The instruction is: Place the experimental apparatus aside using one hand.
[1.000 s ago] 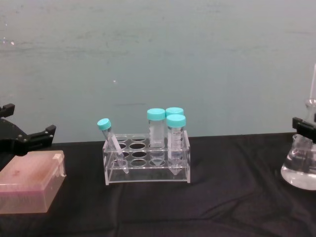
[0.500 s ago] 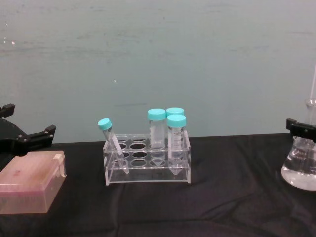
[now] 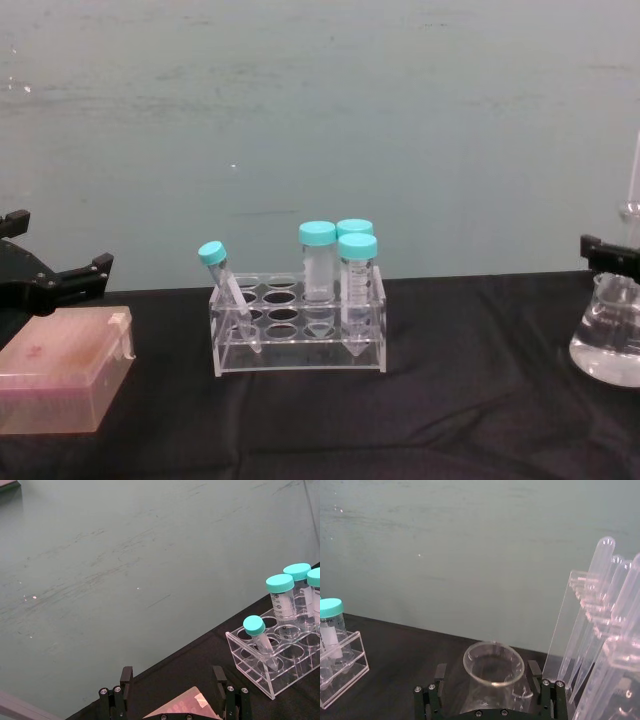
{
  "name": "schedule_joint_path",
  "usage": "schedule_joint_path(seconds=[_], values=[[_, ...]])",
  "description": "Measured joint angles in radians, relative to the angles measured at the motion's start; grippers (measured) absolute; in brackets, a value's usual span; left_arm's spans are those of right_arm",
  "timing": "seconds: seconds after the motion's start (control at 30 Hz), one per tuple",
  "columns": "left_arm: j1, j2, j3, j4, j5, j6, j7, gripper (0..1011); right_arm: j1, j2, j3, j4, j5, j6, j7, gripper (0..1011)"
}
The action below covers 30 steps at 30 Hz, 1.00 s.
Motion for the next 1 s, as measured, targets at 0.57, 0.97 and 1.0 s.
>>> schedule_joint_path(seconds=[0.57,0.97,1.0], values=[[0.0,0.0,0.0,0.0,0.0,0.0,0.0,1000,-0.04,0.005,0.014,-0.09,-0.074,-0.052,-0.035,1000],[0.0,0.0,0.0,0.0,0.0,0.0,0.0,1000,-0.095,0.021,0.025,-0.211,-0.087,-0.098,0.0,1000],[0.0,0.0,0.0,0.0,0.0,0.0,0.0,1000,-0.101,0.027,0.021,-0.227,-0.078,-0.107,0.021,1000]])
